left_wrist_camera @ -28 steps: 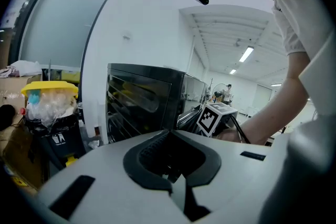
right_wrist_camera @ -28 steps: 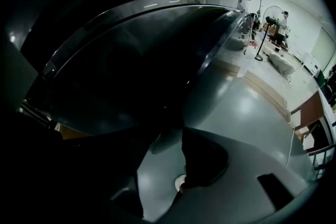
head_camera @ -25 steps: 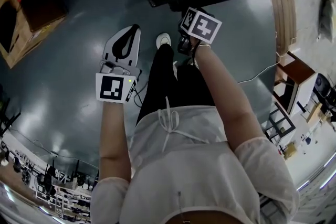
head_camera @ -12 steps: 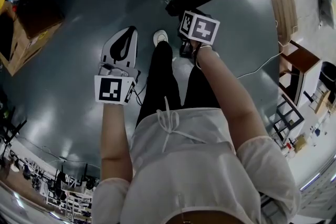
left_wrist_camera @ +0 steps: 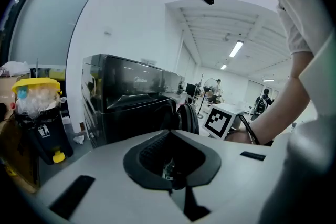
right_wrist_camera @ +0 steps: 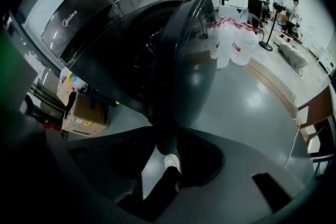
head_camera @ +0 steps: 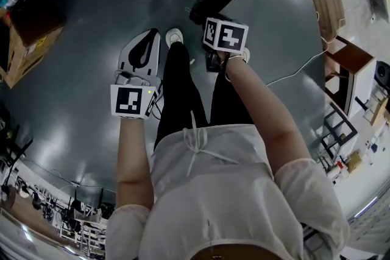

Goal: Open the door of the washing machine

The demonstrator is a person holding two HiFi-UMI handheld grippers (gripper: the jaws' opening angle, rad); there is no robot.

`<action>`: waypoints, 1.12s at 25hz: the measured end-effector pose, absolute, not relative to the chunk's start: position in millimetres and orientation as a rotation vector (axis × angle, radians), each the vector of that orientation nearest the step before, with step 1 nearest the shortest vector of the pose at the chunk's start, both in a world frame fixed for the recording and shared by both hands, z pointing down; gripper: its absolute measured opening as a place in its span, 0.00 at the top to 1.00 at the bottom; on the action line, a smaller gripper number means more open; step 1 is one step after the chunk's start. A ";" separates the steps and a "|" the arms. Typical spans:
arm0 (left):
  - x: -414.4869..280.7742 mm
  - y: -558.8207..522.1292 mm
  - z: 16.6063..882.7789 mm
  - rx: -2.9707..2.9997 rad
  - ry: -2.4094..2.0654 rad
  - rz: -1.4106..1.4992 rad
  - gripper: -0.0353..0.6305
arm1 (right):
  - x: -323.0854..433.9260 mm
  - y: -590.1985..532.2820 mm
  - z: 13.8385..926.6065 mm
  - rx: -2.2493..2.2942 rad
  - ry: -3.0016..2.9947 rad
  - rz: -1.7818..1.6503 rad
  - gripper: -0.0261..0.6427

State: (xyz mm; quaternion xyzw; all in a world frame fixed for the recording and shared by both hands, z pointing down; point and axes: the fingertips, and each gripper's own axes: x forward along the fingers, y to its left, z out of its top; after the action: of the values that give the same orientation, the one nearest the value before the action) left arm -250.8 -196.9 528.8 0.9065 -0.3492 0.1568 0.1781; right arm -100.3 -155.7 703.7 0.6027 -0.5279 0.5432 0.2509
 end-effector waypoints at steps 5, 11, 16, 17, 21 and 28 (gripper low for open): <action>-208.4 -166.0 524.8 2.581 -0.994 0.437 0.91 | -69.2 -119.7 703.5 1.565 -1.469 1.449 0.77; -158.7 -127.2 528.0 2.578 -1.025 0.443 0.91 | -19.5 -80.7 702.7 1.545 -1.522 1.458 0.80; -111.2 -93.9 528.6 2.590 -1.020 0.452 0.91 | 39.2 -46.2 701.6 1.556 -1.509 1.391 0.81; -102.0 -88.6 529.1 2.591 -1.021 0.452 0.91 | 50.2 -40.8 701.5 1.557 -1.513 1.377 0.82; -64.1 -72.8 530.7 2.593 -1.033 0.426 0.91 | 93.6 -23.5 700.6 1.571 -1.528 1.325 0.82; 15.5 -46.5 542.4 2.589 -1.007 0.405 0.91 | 170.5 -8.1 698.5 1.605 -1.556 1.249 0.83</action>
State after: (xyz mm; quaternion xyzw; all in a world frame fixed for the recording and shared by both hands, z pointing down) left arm 15.5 -46.5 542.4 0.9094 -0.3537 0.1424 0.1663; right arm 170.5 -8.1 698.5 0.6004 -0.5823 0.4674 0.2864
